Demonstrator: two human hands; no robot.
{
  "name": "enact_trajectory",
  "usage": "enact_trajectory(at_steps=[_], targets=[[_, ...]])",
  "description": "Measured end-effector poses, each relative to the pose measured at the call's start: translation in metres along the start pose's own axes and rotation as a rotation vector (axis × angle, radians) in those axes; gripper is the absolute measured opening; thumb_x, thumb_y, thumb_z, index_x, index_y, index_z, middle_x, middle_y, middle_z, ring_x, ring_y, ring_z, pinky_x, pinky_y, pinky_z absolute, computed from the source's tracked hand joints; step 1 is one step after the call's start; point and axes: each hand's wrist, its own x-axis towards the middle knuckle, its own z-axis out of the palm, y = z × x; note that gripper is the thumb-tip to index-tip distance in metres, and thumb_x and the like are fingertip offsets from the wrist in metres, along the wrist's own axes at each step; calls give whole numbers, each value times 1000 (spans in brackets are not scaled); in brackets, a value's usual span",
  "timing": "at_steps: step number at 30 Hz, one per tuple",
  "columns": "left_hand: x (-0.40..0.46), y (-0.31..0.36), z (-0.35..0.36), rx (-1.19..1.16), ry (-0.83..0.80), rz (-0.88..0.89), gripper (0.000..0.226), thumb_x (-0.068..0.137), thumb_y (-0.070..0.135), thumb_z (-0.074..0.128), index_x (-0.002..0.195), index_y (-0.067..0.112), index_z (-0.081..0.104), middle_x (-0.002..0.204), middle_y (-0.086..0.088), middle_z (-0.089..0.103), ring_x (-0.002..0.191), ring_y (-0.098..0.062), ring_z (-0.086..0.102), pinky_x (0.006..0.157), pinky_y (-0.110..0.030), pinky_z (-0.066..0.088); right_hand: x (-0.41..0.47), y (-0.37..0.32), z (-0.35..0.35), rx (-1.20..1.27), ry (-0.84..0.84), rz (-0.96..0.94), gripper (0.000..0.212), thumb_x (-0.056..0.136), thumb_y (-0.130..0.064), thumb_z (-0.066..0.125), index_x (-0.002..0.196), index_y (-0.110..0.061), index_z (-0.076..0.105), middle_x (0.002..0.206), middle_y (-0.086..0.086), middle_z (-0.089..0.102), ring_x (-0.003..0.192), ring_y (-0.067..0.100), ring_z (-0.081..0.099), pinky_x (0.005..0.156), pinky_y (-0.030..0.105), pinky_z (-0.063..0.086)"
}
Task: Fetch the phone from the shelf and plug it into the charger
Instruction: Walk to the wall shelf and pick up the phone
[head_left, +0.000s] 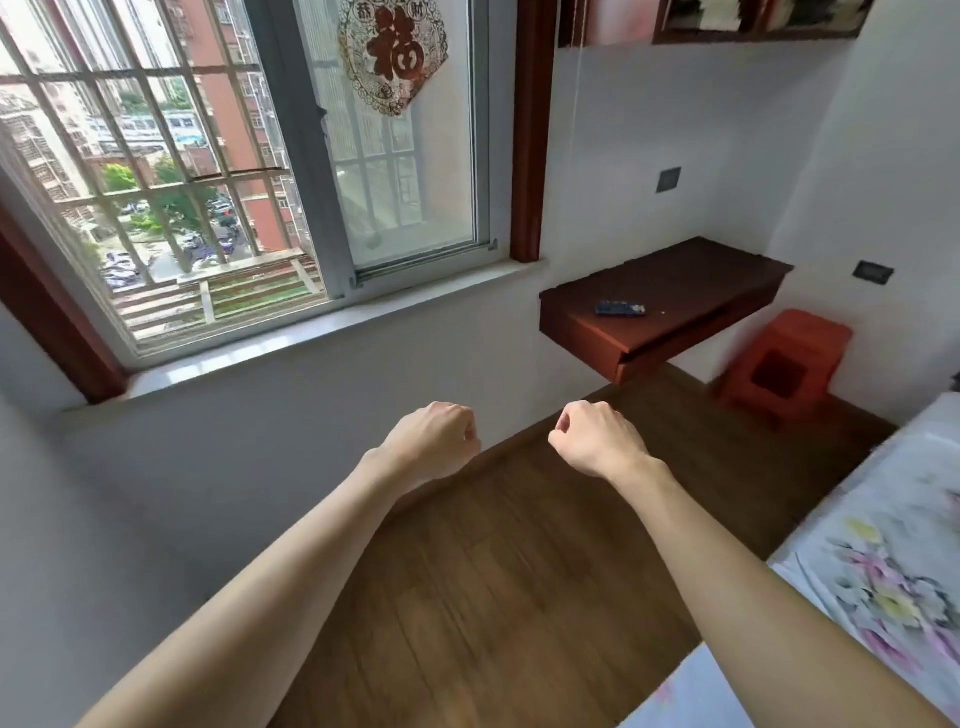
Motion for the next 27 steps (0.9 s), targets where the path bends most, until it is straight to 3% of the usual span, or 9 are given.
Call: enact_trajectory(at_steps=[5, 10, 14, 22, 27], targets=[[100, -25, -16, -5, -40, 117, 24, 90, 18, 42, 84, 10, 64, 89, -3, 65, 76, -20, 60, 59, -28, 46, 73, -8, -12, 3, 18, 143, 28, 98, -31, 54, 116, -14, 67, 117, 8, 71, 106, 27, 68, 86, 37, 55], [191, -24, -14, -33, -102, 224, 26, 91, 20, 42, 91, 11, 67, 94, -5, 68, 82, -21, 65, 64, -33, 56, 132, 10, -24, -7, 17, 264, 25, 97, -27, 53, 113, -14, 68, 113, 8, 71, 103, 28, 67, 73, 29, 45], [259, -10, 1, -42, -172, 292, 26, 93, 19, 42, 93, 12, 67, 93, -4, 68, 81, -16, 65, 56, -24, 48, 187, 39, -25, 8, 7, 338, 25, 96, -27, 53, 111, -15, 68, 114, 9, 71, 104, 29, 67, 82, 35, 52], [432, 24, 39, -44, -224, 272, 23, 95, 19, 43, 95, 13, 65, 93, -3, 68, 81, -16, 66, 60, -25, 53, 345, 129, -27, 25, -28, 326, 24, 96, -27, 54, 111, -14, 68, 114, 9, 71, 104, 29, 67, 80, 35, 51], [533, 50, 61, -55, -241, 206, 25, 95, 20, 43, 95, 12, 67, 92, -2, 67, 81, -17, 66, 73, -37, 61, 441, 186, -34, 2, -120, 287, 23, 96, -25, 56, 113, -13, 66, 114, 9, 69, 102, 28, 67, 72, 31, 45]])
